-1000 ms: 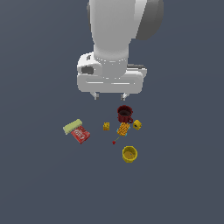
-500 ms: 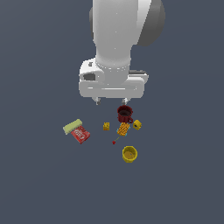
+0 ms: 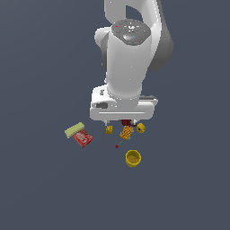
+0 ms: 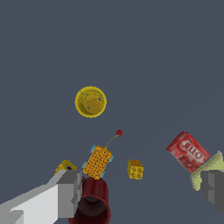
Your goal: Pick up a designated object from a clutter of objects.
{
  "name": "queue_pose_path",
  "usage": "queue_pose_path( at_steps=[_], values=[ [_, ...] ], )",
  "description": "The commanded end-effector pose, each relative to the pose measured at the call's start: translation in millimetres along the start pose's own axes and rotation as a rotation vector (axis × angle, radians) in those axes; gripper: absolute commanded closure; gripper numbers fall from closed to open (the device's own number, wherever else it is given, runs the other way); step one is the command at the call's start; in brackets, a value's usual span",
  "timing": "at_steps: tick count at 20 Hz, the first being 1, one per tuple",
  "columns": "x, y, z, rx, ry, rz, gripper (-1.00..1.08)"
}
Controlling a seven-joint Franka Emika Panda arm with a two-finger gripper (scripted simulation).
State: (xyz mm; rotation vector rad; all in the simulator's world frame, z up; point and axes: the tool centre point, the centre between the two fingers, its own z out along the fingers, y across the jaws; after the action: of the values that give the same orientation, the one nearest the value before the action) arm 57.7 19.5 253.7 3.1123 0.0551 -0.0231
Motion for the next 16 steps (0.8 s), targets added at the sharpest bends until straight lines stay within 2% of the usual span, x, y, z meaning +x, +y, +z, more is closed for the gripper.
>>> queue_pose_path(
  at_steps=[1,8,16],
  values=[
    [13.1,-8.9,20.1,0.003,0.002,-0.013,-0.92],
    [45.1,-35.7,81.4,0.013,0.009,-0.048,-0.92],
    [63.1,-57.8,133.2,0.023,0.015,-0.073,-0.92]
  ],
)
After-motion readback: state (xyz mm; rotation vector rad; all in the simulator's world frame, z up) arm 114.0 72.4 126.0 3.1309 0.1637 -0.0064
